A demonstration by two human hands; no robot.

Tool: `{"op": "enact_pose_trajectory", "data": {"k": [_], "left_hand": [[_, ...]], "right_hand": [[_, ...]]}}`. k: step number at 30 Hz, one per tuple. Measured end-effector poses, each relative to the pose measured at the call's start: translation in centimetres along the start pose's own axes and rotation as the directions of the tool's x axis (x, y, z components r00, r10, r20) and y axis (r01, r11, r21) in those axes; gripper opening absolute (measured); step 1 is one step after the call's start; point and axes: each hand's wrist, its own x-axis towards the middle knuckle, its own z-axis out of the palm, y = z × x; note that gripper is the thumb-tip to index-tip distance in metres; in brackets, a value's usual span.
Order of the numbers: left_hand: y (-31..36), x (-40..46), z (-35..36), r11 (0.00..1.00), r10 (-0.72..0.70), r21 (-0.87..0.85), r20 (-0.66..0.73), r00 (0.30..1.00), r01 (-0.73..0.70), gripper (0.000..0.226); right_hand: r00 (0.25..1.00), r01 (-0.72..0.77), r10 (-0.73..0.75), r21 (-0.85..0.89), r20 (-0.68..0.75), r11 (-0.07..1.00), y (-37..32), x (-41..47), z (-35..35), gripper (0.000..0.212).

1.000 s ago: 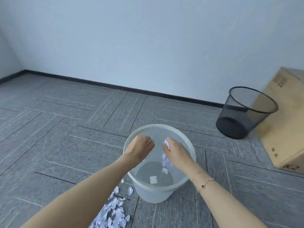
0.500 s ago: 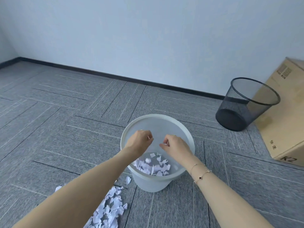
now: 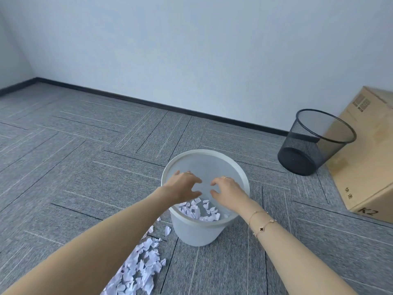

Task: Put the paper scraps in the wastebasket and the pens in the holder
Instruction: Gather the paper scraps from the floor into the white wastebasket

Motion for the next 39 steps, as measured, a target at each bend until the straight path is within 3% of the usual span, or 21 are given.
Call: {"op": "enact_pose_trajectory", "data": {"k": [3,5,9,15,19,30,39], "left_hand": [[-0.2,-1.4,-1.8,0.992,0.024,0.125,-0.119,0.993,-0.009,0.036],[-1.1,-2.9,-3.3,0.994,0.004,0.11,-0.141,0.99,0.012,0.04],[-4.6,-6.8,-6.1,0.997,-0.064,-0.057,-0.089,0.994,0.06,0.051],[-11.0,-14.1,-6.5,0.958,-0.284,-0.044,0.022,0.959,0.284,0.051],[-14.4,-18.9,-3.8,0.918,-0.389,-0.048,0.081,0.918,0.394,0.056],[-20.5,-23.7,7.0,0.849,-0.516,-0.062,0.114,0.849,0.525,0.057],[-24.4,-22.8,13.7,0.784,-0.602,-0.049,0.185,0.777,0.619,0.055]], "right_hand": [[0.998,0.048,-0.048,0.023,0.035,0.999,-1.2,-0.4,-0.5,0.036],[0.996,0.089,-0.089,0.031,0.016,0.996,-2.5,-0.5,-0.8,0.038],[0.982,0.186,-0.184,0.055,-0.036,0.981,-6.2,-0.3,-1.1,0.037],[0.926,0.369,-0.355,0.116,-0.125,0.922,-13.2,-0.4,0.9,0.032],[0.896,0.444,-0.443,0.154,-0.044,0.883,-17.2,-1.2,4.4,0.03],[0.9,0.308,-0.327,0.11,0.289,0.945,-15.5,-1.2,16.6,0.032],[0.879,0.291,-0.301,0.085,0.369,0.953,-13.7,0.8,23.8,0.041]]}}
